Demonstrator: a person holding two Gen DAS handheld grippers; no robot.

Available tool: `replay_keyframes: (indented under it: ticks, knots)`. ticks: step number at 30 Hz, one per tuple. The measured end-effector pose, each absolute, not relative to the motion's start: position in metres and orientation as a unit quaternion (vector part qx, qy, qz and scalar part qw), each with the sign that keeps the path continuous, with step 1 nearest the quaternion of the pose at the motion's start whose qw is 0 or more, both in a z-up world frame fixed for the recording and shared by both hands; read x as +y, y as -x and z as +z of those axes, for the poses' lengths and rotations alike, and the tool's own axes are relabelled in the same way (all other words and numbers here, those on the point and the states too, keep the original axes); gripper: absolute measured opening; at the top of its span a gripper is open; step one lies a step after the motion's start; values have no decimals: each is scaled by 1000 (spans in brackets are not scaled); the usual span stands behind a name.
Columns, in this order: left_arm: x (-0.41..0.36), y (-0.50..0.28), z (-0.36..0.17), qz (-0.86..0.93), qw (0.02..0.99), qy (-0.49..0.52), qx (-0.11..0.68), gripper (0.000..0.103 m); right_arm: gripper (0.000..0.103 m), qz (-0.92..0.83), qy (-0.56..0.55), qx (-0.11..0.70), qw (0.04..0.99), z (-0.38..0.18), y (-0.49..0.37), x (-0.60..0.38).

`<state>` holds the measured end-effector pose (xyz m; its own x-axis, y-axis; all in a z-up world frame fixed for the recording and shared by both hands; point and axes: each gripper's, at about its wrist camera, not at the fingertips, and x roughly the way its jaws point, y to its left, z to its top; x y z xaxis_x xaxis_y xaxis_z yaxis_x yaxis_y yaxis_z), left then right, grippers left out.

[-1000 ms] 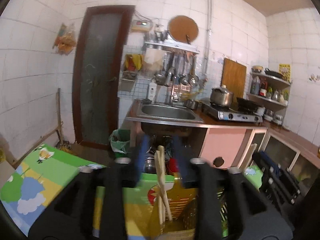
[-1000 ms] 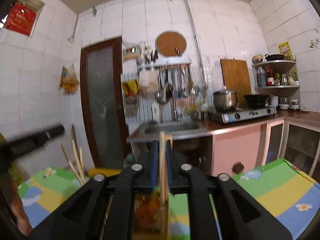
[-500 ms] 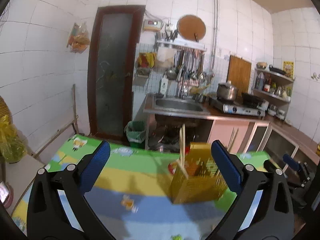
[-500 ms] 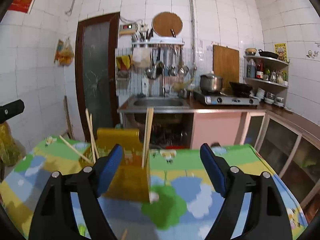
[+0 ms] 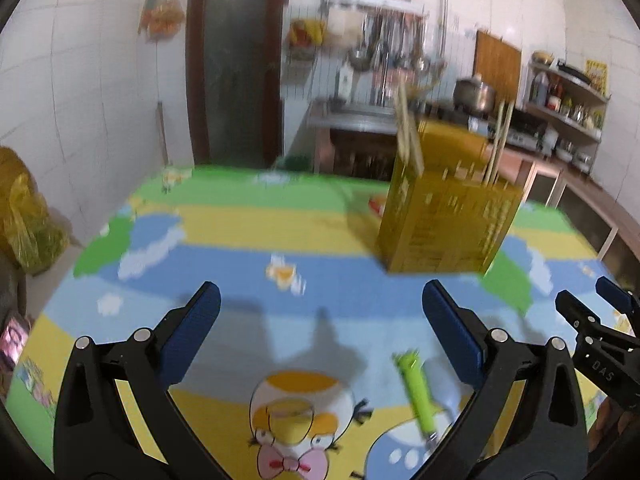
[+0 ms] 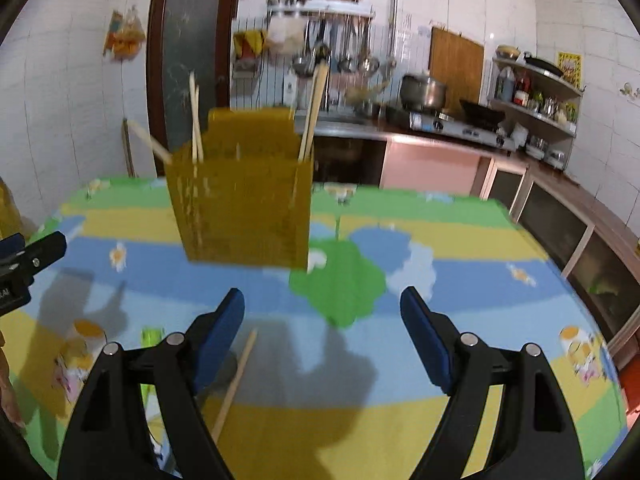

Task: Organize utensils
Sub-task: 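Return both tools to the table and grasp a chopstick with the right tool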

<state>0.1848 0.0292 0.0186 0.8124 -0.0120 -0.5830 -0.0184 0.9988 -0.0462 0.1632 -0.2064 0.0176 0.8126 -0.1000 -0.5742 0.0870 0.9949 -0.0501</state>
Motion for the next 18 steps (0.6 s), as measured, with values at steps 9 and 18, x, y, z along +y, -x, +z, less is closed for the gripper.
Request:
replay_keyframes:
  ticks: [9,18]
  knots:
    - [35,-197,-38,12,928,26,372,98,78,-42,-12,393,919,-31,-180,-191]
    - [23,-201,-51,3,920,7,392,98,64,-28,-9,429,903,-50,-170,-174]
